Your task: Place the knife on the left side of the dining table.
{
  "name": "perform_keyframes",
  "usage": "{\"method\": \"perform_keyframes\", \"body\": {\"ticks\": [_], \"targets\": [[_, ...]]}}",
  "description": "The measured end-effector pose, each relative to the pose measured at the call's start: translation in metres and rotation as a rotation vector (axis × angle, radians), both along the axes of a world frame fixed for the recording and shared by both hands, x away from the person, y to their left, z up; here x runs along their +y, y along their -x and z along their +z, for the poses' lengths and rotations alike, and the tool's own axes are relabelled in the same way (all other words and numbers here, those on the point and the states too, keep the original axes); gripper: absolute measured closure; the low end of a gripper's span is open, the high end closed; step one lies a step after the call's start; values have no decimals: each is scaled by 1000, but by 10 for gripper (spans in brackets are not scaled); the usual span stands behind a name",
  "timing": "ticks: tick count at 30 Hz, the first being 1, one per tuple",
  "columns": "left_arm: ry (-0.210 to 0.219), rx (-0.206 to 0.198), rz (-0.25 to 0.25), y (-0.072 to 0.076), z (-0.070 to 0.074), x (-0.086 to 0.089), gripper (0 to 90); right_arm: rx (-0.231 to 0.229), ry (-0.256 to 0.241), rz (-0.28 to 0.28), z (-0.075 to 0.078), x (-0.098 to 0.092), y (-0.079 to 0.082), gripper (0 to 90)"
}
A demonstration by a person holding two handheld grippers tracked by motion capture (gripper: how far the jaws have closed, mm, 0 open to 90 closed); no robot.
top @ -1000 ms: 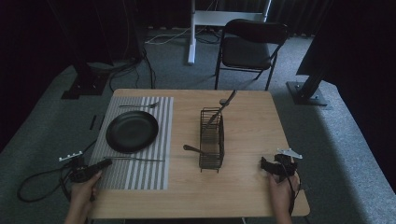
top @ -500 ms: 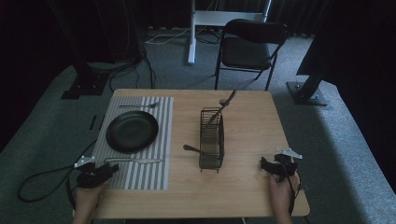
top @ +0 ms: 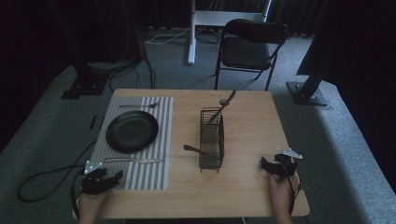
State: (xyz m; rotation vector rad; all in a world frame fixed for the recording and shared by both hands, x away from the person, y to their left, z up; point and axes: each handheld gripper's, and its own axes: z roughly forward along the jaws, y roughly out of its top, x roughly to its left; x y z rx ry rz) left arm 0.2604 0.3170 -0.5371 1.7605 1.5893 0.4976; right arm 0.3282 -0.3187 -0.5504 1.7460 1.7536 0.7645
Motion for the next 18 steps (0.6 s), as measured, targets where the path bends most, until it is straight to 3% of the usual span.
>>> {"method": "perform_keyframes", "body": {"ticks": [6,9,10,11,15,18], "targets": [[-61,0,30,2,0,0,110,0,0,0,0,0,0,122],[-69,0,36,2,0,1,95,0,0,0,0,0,0,122],[-92,-8,50,2,-2,2,95,0,0,0,0,0,0,122],[-110,-7,57,2,-2,1,1,0,0,0,0,0,0,122],[-141,-8,71,0,-5,1,0,0,0,0,0,0,0,122],[-195,-18,90,1,-7,-1,0,0,0,0,0,0,0,122]]}}
